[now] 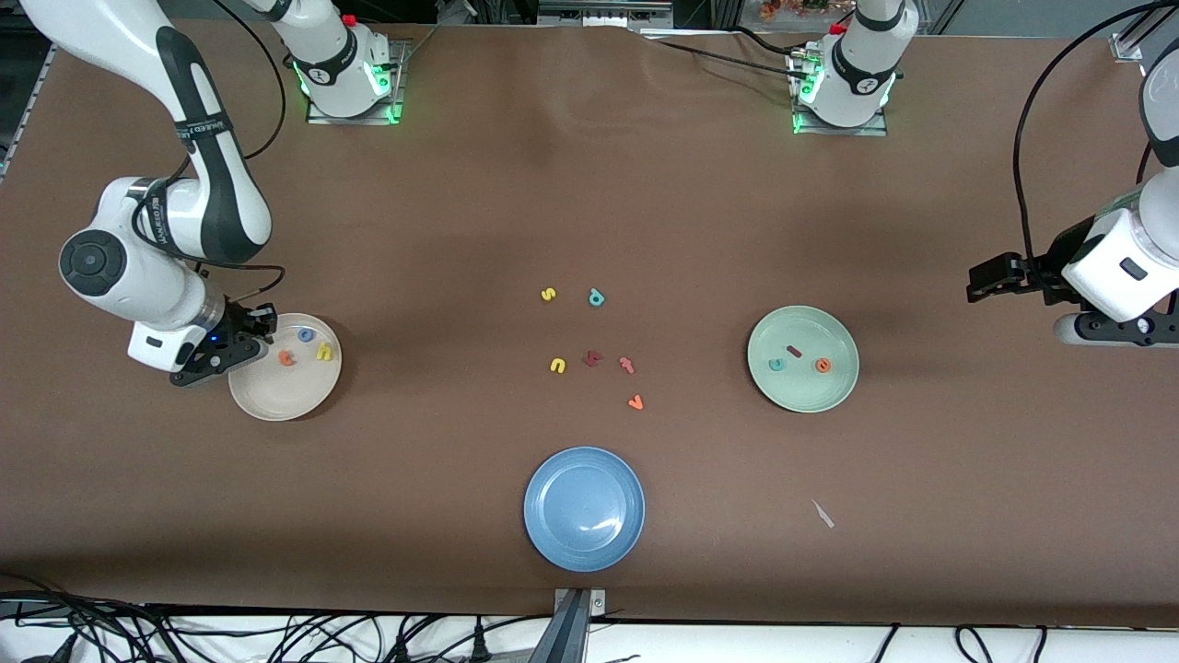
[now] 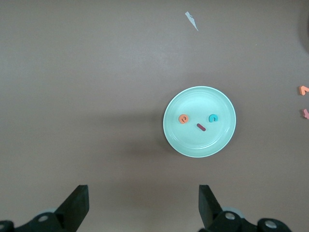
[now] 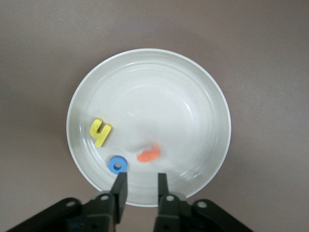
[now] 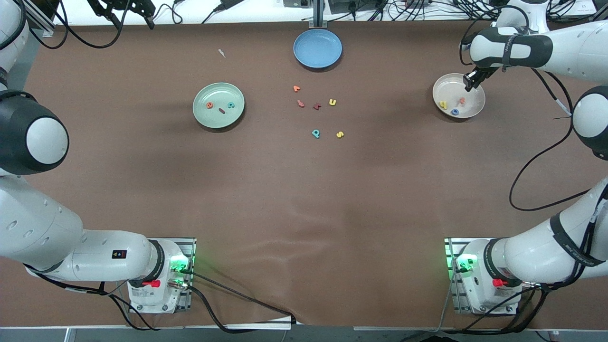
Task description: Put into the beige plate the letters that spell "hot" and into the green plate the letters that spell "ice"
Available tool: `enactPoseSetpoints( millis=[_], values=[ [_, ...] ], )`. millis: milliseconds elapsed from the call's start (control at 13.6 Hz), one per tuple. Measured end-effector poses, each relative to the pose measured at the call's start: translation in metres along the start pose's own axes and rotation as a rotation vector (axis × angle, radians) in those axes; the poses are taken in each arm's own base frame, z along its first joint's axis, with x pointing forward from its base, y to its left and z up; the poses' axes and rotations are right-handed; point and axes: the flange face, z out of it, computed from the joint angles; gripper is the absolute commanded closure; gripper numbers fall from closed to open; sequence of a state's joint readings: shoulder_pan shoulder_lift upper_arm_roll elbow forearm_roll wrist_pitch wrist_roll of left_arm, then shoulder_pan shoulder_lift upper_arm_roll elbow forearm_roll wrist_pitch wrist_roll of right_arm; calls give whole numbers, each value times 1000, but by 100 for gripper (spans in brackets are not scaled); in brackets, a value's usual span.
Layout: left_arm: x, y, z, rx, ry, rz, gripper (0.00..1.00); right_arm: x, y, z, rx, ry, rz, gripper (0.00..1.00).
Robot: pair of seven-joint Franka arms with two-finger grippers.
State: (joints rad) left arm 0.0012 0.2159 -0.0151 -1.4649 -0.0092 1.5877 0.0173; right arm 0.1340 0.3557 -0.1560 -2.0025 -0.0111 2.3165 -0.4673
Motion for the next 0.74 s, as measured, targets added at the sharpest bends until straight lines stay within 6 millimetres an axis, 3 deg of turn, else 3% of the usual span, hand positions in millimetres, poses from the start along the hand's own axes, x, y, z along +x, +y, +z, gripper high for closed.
enactPoseSetpoints(
  millis=[294,442,736],
  values=[
    [-1,-23,-1,-3,1,9,0,-1,0,-14,1,13,27,41],
    [-2,-33,-2,-4,5,2,0,-4,-1,-35,25,22,80,40],
    [-2,-31,-2,-4,6,6,0,-6,-11,-91,61,40,135,39]
  ],
)
